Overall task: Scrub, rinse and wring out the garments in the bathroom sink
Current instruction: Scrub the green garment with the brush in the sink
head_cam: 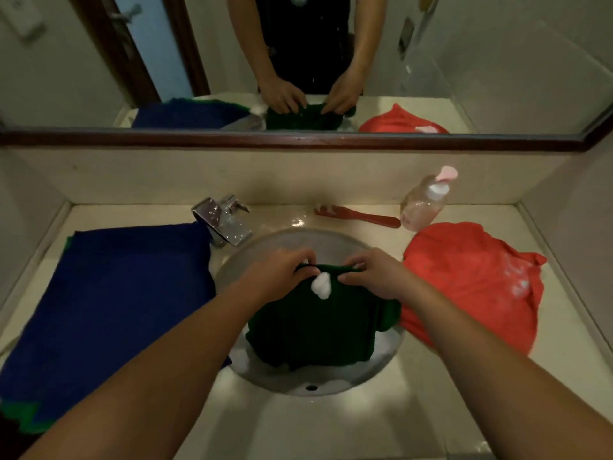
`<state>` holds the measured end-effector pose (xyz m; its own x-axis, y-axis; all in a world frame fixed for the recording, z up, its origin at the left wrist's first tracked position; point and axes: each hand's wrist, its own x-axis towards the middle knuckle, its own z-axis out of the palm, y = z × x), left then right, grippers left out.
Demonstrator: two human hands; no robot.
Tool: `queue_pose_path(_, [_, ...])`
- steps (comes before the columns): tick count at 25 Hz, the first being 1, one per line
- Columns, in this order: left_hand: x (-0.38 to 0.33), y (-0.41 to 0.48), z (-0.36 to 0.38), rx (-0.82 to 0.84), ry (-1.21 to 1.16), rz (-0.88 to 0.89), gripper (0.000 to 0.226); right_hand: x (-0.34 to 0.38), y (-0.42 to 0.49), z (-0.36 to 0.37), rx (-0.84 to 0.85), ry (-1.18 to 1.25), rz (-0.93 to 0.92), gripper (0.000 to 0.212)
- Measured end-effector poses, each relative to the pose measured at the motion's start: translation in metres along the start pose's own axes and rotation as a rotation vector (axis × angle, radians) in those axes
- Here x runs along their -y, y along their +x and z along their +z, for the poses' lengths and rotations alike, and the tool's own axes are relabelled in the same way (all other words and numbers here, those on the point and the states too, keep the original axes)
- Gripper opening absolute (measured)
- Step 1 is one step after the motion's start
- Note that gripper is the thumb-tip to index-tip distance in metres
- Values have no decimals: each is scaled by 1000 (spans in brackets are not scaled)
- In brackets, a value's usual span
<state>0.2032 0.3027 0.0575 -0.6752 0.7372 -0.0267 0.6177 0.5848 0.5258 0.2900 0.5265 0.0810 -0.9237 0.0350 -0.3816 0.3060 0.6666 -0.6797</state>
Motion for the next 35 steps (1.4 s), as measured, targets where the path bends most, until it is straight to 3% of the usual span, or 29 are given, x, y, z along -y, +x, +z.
queue_pose_path(4, [36, 36, 64, -17, 186, -247, 40, -44, 59, 38, -201, -63, 90, 33])
queue_pose_path(8, [50, 63, 102, -106, 240, -192, 48, -84, 107, 26, -456, -152, -73, 28])
queue_pose_path(11, [49, 76, 104, -82, 272, -212, 49, -103, 134, -2, -659, -315, -138, 30])
queue_pose_path(15, [41, 83, 108, -64, 271, -258, 46, -105, 166, -24, -429, -366, -116, 37])
queue_pose_path(19, [46, 63, 122, -53, 223, -287, 39, -109, 173, -28, -320, -524, -161, 40])
queue_pose_path(24, [62, 42, 146, 159, 148, -306, 38, -92, 111, 4, -369, -105, -128, 41])
queue_pose_path(28, [81, 39, 186, 264, 175, -247, 68, -100, 68, 85, -337, 109, 128, 33])
queue_pose_path(32, [111, -2, 215, 237, 292, -366, 86, -114, 70, 140, -278, 179, 416, 39])
queue_pose_path(35, [116, -39, 202, 302, 354, -456, 96, -125, 76, 157, -253, 169, 469, 31])
